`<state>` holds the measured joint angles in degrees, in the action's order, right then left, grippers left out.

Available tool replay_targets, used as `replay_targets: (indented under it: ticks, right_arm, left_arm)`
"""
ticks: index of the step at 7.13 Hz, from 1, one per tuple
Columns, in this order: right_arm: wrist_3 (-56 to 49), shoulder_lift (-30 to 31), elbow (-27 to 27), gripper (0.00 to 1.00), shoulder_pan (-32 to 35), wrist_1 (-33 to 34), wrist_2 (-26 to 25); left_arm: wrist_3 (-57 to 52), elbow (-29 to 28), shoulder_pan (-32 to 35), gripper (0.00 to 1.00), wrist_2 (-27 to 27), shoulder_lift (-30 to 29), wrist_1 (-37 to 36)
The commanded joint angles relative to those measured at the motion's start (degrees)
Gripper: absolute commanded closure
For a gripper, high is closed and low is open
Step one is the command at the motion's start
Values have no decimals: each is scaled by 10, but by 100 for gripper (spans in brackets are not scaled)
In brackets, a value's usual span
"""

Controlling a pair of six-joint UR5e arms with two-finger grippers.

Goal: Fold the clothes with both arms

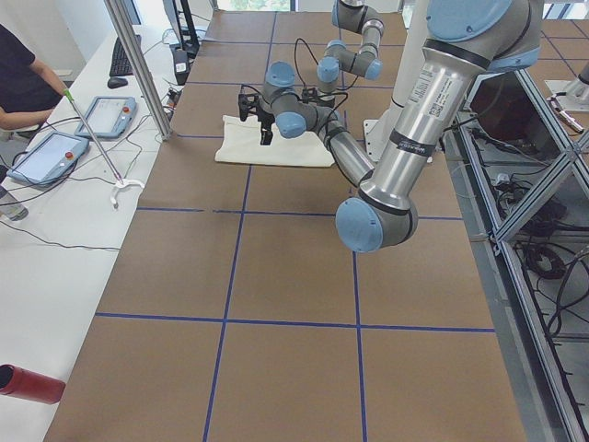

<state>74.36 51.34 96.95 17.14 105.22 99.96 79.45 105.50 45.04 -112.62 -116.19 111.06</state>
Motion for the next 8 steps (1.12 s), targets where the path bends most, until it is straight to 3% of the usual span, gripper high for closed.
replay_targets:
  ticks: [1, 8]
  right_arm:
    - [-1, 0, 0, 0, 1, 19, 4]
    - [-29, 9, 10, 0, 27, 82, 11]
  left_arm:
    - [0, -1, -1, 0, 0, 0, 0]
    - [6, 0, -11, 0, 0, -6, 0]
